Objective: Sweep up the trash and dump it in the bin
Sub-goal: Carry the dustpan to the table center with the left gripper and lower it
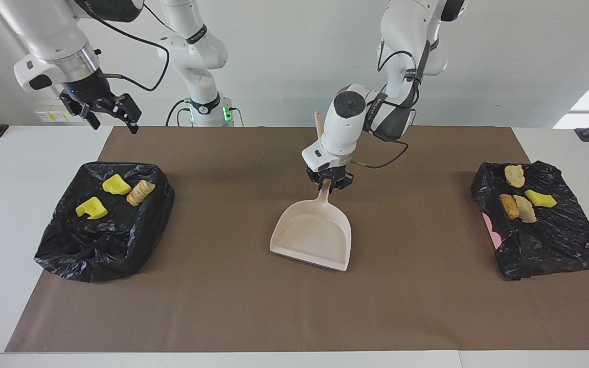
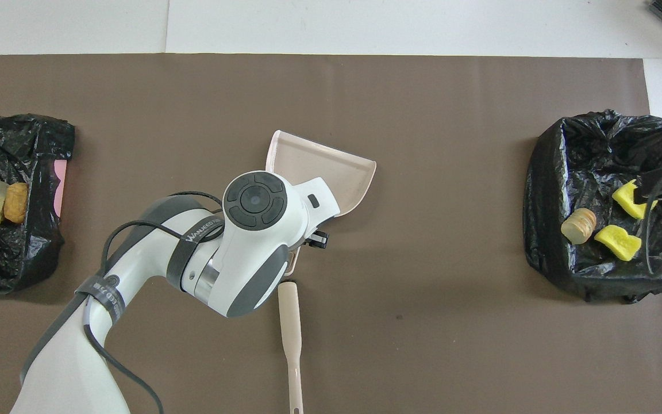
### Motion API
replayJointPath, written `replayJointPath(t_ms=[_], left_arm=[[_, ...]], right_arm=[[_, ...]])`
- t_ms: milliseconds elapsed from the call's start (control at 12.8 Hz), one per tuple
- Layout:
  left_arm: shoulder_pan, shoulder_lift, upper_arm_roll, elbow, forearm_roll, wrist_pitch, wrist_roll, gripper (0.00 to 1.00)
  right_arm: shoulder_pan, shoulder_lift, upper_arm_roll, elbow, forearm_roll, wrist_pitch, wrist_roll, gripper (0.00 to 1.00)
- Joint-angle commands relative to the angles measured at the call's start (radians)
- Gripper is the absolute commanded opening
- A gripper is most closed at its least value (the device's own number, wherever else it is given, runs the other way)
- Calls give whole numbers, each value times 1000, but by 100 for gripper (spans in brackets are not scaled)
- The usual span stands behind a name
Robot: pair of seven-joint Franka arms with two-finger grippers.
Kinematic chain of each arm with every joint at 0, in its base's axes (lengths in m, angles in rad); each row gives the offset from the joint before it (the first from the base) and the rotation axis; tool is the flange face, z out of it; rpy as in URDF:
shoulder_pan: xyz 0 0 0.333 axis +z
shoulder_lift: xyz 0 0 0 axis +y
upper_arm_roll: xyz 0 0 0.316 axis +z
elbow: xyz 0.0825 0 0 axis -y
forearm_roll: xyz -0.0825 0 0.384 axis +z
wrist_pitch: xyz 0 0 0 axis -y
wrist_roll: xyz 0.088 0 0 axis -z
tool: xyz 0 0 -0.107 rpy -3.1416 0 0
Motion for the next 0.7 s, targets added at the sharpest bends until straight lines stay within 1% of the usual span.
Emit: replayJointPath(t_ms=[0,313,392,470,627], left_arm=[[-19,-22,18,-49,-15,70,1,0],[-21,-22,18,-69,-18,87,-37,0],[-21,-22,18,-71,-30,93,-86,3],[-21,-22,18,-71,-35,95,-129,35],[-19,-18,21,-62,-35,97,-158,66]], right_arm=[[-7,0,0,11,23,-18,-19,100],[-7,0,0,11,23,-18,-19,100],[-7,0,0,11,23,-18,-19,100],[-7,0,0,10,23,-18,-19,100],[-7,0,0,11,23,-18,-19,100]])
